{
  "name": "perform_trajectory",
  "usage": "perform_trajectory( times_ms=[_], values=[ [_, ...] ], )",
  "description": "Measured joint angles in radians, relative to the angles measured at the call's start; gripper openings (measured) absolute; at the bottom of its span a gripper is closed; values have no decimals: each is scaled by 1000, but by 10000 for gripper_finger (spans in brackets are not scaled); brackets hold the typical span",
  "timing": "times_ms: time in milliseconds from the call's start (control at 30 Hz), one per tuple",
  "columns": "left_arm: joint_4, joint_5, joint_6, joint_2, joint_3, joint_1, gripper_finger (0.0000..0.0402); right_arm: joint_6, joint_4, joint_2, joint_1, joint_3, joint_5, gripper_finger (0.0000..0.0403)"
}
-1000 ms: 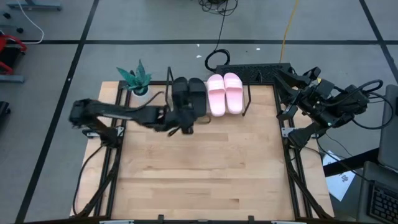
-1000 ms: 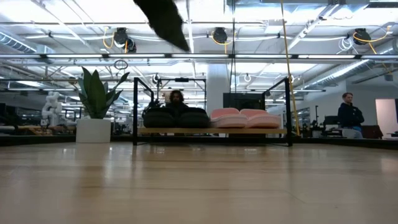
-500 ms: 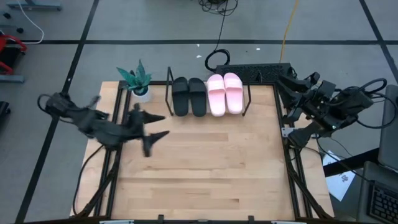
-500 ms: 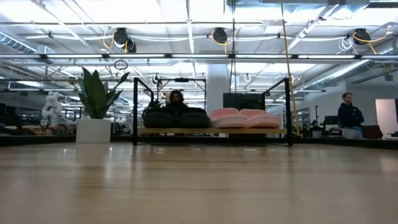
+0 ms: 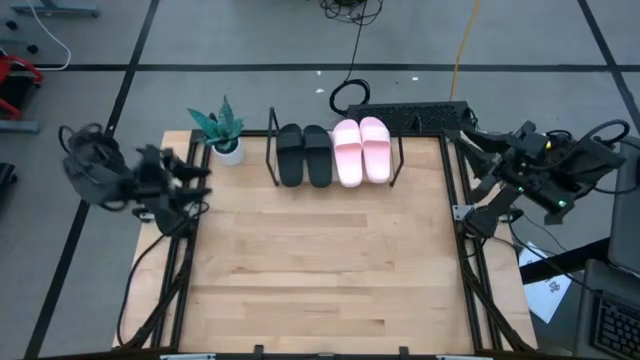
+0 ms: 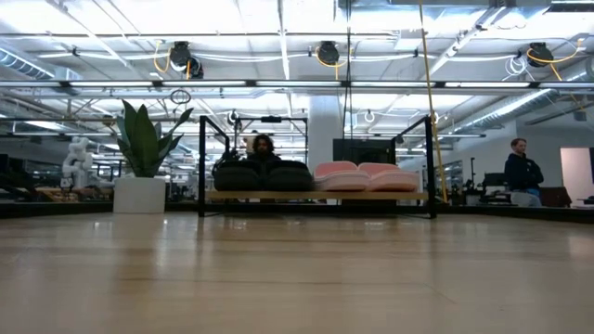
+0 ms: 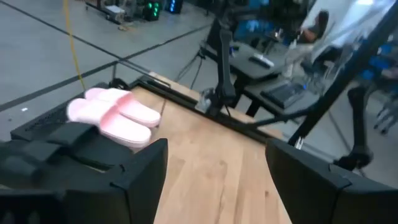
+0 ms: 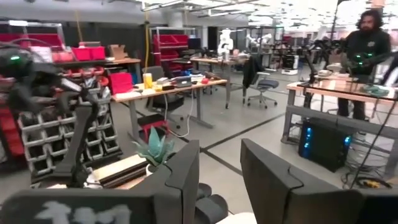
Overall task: Pick and place slides into the shelf
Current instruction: Return to Home Position
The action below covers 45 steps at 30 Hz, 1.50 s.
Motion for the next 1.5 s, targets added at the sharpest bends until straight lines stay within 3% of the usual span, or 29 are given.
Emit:
perform_trajectory(
  times_ms=[200, 367, 567, 767, 933, 1100, 1333, 1500],
  values=[
    [-91, -19, 15, -155, 1, -8, 273, -29, -9, -69, 32, -5, 1, 110],
    [-275, -46, -39, -273, 0, 1, 273, -16, -22, -145, 35, -65, 0, 110],
    [-348, -78, -61, -389, -20, 70, 273, 98, -21, -280, 35, -259, -84, 110],
    [-340, -40, -114, -436, -180, 158, 273, 224, 39, -384, 35, -472, -106, 110],
    [-146, 6, -122, -467, -406, 197, 273, 162, 221, -418, 35, -576, -115, 110],
    [112, 3, -34, -519, -617, 189, 273, -4, 418, -441, 35, -611, -210, 110],
    [446, -4, 74, -620, -838, 172, 273, -1, 436, -461, 35, -677, -217, 110],
    [626, 40, 98, -643, -974, 170, 273, 86, 447, -470, 35, -767, -292, 110]
  ],
)
